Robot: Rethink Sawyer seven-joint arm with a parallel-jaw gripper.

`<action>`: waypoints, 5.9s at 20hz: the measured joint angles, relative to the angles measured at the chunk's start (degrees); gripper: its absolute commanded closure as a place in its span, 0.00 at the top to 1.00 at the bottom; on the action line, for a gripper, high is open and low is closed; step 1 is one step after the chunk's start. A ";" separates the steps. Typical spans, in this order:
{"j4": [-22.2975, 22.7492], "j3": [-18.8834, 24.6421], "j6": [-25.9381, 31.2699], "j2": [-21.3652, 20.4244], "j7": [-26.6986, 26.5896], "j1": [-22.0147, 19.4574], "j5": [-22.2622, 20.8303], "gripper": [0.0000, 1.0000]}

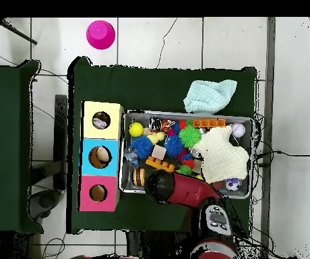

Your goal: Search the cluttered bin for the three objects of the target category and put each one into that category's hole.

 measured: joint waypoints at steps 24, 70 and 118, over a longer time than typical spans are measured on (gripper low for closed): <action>-17.98 -12.18 11.09 -1.47 0.00 0.19 -11.18 1.00; -21.23 13.94 9.78 1.24 0.00 -30.66 -12.74 1.00; 4.38 56.31 2.59 17.10 0.39 -56.00 -1.20 1.00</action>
